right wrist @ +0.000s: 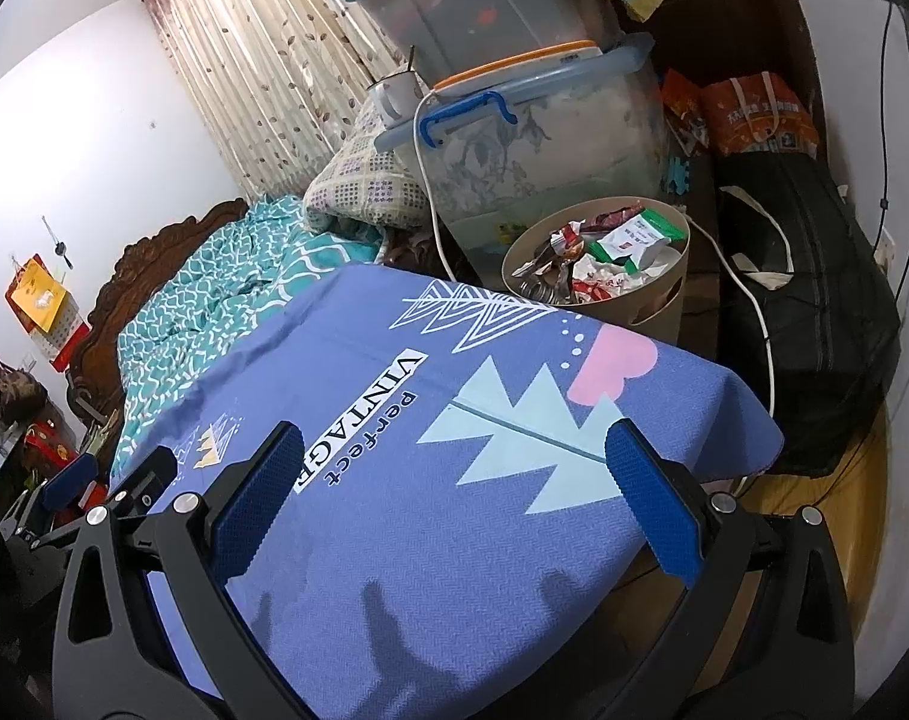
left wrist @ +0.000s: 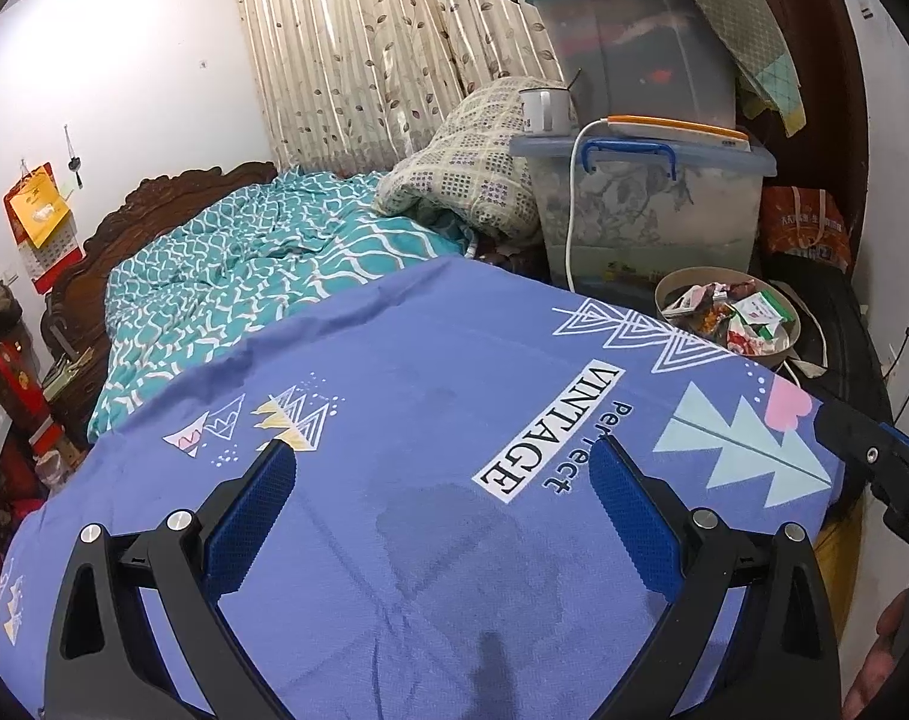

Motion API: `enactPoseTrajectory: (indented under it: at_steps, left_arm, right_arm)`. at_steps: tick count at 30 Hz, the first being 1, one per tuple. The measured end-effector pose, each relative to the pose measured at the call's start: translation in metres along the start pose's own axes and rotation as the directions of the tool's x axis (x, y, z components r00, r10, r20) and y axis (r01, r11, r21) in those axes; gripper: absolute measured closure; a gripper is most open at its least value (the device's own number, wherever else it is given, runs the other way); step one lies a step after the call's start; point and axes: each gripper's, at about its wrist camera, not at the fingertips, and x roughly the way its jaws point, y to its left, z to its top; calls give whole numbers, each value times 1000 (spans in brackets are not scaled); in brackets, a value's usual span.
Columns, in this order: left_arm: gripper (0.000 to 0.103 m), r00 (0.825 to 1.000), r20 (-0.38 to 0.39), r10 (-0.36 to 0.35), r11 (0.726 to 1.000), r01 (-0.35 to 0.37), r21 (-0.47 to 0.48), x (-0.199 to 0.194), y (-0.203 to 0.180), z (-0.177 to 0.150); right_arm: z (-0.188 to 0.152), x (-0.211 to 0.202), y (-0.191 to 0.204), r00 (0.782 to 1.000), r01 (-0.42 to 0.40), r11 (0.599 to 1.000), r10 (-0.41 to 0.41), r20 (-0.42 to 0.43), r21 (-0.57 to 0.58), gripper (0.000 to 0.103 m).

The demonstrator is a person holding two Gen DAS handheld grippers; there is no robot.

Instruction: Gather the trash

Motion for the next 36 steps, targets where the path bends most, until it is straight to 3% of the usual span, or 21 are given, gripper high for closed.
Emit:
enactPoseTrajectory:
  at_steps: [10, 23, 36]
  left_arm:
    - [8, 1000, -7, 25, 1000, -25, 17, 2, -3, -2]
    - [8, 1000, -26, -16, 1000, 16, -2, 6, -1, -4]
    - [8, 1000, -22, -8, 1000, 8, -21, 3, 8, -4]
  right_arm:
    - [0, 1, -3, 1000, -1, 1000, 1, -6, 12, 3]
    - [1, 0, -6, 1000, -4, 1000, 4, 7, 18, 3]
    - [-1, 7, -1, 999, -3, 1000, 4, -35, 25, 3]
